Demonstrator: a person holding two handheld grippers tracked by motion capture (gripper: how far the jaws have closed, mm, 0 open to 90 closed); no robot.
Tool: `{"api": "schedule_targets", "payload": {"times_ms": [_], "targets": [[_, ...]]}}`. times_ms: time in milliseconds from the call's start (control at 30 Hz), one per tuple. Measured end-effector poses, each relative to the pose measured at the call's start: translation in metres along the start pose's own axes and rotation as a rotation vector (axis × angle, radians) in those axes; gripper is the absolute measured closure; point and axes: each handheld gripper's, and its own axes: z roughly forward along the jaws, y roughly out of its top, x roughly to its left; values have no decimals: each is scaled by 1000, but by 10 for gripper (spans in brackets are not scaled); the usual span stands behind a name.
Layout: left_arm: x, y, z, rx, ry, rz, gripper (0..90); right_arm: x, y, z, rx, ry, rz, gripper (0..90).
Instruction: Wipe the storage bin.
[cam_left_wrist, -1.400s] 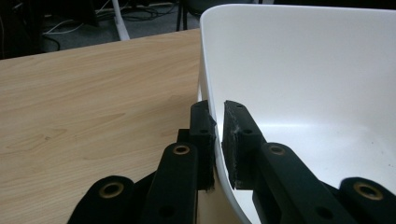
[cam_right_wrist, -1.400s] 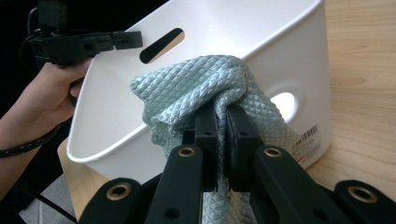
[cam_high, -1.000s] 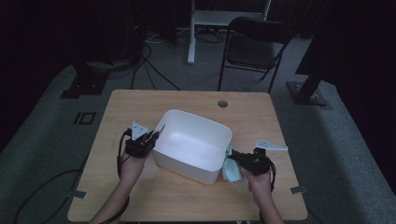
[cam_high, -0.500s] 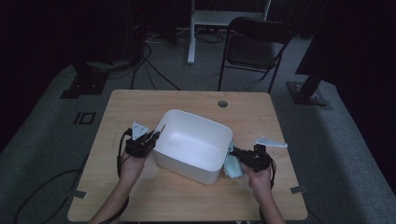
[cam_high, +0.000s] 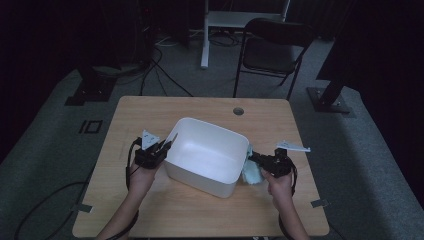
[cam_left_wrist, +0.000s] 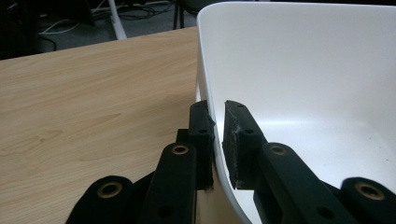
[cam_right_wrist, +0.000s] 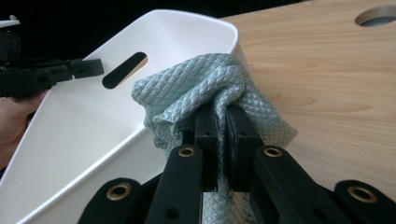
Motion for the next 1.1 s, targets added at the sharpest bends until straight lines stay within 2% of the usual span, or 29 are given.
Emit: {"api": "schedule_targets", "payload": {"times_ms": [333,467,633,700,833,1000,1100], "targets": [[-1,0,0,-2,9,-7,819,-5,-8,6,24,-16,9,850],[4,-1,1,-4,-26,-36,765,-8,-10,5,14,-10,25,848],[3,-2,-1,-2,-63,-14,642,-11,-8,-7,-15,-28,32,847],[4,-2,-4,-4,-77,-34,635,-14,-9,-13,-22,-33,44,846],[6,-4,-8,5,-100,-48,611,-17,-12,-21,-26,-45,46,844],[2,-6,-22,4,-95,-31,605,-20,-16,-27,-28,-62,50,843],[0,-10,-29,15,-101,-34,589,-20,-17,-29,-25,-61,49,842]]}}
